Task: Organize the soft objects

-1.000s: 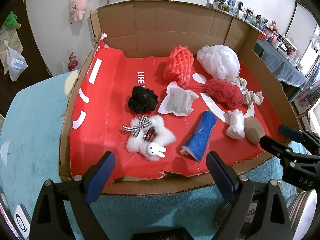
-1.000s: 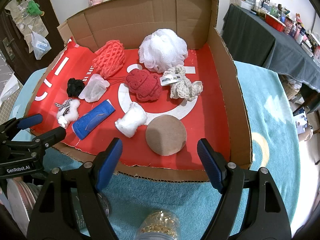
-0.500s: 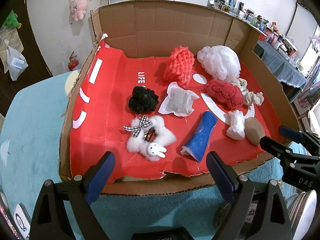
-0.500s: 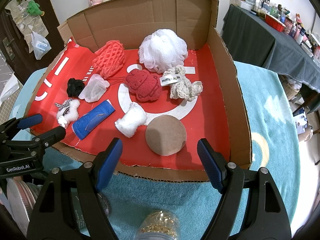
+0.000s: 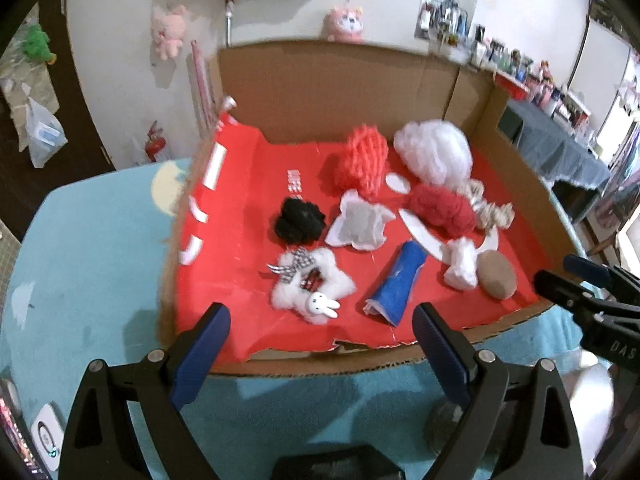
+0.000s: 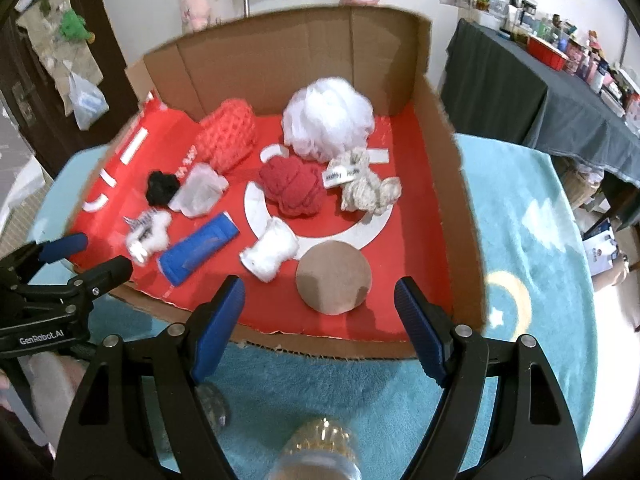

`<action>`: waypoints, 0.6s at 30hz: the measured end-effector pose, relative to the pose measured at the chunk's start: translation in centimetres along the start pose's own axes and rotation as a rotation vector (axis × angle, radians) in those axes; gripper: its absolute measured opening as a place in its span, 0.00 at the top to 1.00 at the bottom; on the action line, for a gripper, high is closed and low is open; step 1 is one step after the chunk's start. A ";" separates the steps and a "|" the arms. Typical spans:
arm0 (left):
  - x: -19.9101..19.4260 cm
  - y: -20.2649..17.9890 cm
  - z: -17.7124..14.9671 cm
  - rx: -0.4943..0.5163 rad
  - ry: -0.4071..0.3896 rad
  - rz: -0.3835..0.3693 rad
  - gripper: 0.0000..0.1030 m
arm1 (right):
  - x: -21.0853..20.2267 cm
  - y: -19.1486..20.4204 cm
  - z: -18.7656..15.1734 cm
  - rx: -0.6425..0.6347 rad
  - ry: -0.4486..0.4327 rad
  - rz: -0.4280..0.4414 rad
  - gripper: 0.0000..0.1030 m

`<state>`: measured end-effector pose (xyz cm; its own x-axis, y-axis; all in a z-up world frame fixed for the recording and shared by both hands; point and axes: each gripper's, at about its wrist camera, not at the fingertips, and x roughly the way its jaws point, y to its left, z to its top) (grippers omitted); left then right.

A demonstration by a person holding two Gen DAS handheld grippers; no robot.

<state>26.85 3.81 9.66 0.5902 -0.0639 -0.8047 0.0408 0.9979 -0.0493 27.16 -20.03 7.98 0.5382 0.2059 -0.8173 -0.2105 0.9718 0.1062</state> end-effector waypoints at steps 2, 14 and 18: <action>-1.8 0.3 -0.4 -0.006 -0.046 0.011 0.09 | -1.4 -0.4 -0.1 0.008 -0.028 -0.007 0.26; -11.1 -1.1 -10.7 -0.004 -0.257 -0.027 0.00 | -12.0 0.3 -9.4 -0.031 -0.222 -0.043 0.11; -10.6 -2.2 -14.2 0.011 -0.242 -0.027 0.00 | -12.8 1.7 -13.4 -0.054 -0.237 -0.038 0.09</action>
<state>9.06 2.33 9.95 0.7650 -0.0908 -0.6377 0.0672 0.9959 -0.0612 8.99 -22.56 10.99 0.7219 0.1964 -0.6635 -0.2263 0.9732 0.0418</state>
